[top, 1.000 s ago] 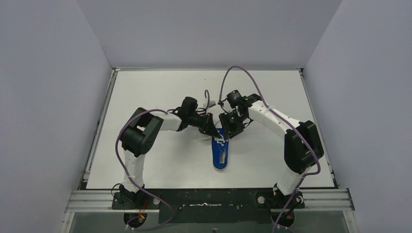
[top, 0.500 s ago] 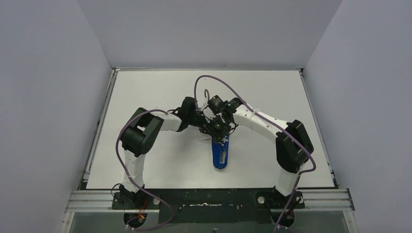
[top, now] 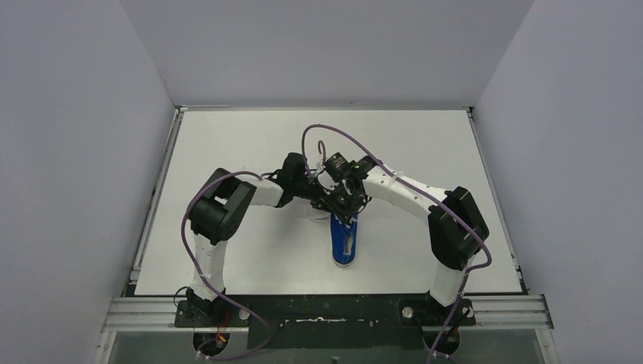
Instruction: Tie the shoes
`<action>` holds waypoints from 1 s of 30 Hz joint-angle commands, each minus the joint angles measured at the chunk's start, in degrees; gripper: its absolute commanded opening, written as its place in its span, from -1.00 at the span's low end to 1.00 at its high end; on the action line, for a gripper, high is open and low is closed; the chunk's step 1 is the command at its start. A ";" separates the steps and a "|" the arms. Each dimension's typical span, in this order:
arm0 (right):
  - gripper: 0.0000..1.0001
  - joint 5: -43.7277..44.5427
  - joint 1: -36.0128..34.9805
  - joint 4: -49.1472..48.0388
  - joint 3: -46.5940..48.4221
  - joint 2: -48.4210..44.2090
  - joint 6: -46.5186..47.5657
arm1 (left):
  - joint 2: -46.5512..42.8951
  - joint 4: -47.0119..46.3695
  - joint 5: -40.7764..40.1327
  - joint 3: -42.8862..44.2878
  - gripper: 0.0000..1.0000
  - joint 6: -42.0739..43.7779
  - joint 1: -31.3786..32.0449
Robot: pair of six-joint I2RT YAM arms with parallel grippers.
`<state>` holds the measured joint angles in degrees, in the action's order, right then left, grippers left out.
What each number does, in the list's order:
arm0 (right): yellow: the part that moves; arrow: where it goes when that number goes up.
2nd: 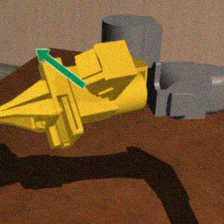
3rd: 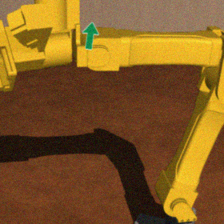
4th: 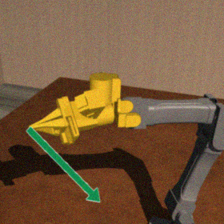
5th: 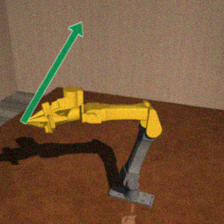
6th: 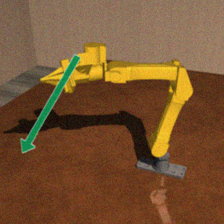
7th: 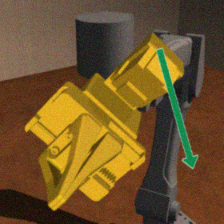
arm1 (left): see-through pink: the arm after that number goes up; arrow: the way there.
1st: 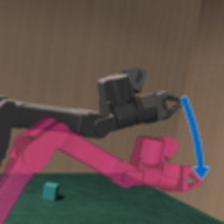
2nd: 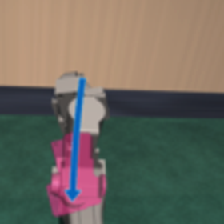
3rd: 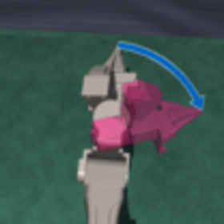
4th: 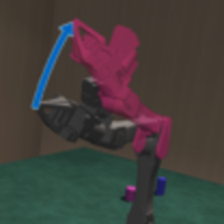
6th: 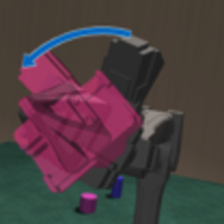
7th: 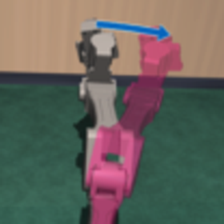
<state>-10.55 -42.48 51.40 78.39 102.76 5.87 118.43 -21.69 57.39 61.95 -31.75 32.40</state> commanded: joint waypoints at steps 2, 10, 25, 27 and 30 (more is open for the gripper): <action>-0.42 4.58 -0.63 -2.07 0.87 -0.45 1.56 | 0.40 -3.64 1.49 -0.35 -1.00 -0.24 -0.41; -0.38 8.35 -1.63 -4.00 -1.59 1.04 2.39 | 0.49 -5.33 1.88 -0.99 -1.00 -1.44 -0.41; -1.00 -3.40 -2.26 -0.73 -0.83 -5.69 -16.30 | -0.74 -6.70 1.75 -1.97 -1.00 -3.10 -0.41; -1.00 -11.64 0.12 -2.11 -2.81 -8.04 -22.72 | -1.29 -6.51 1.81 -1.99 -1.00 -3.25 -0.41; -1.00 -19.23 4.14 -5.26 -6.85 -11.21 -30.03 | -2.85 -6.10 1.37 -2.73 -0.96 -3.04 -0.42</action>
<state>-15.73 -42.87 48.45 74.61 98.32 -10.63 118.93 -25.12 58.33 59.70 -35.16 32.18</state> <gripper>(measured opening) 0.025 0.008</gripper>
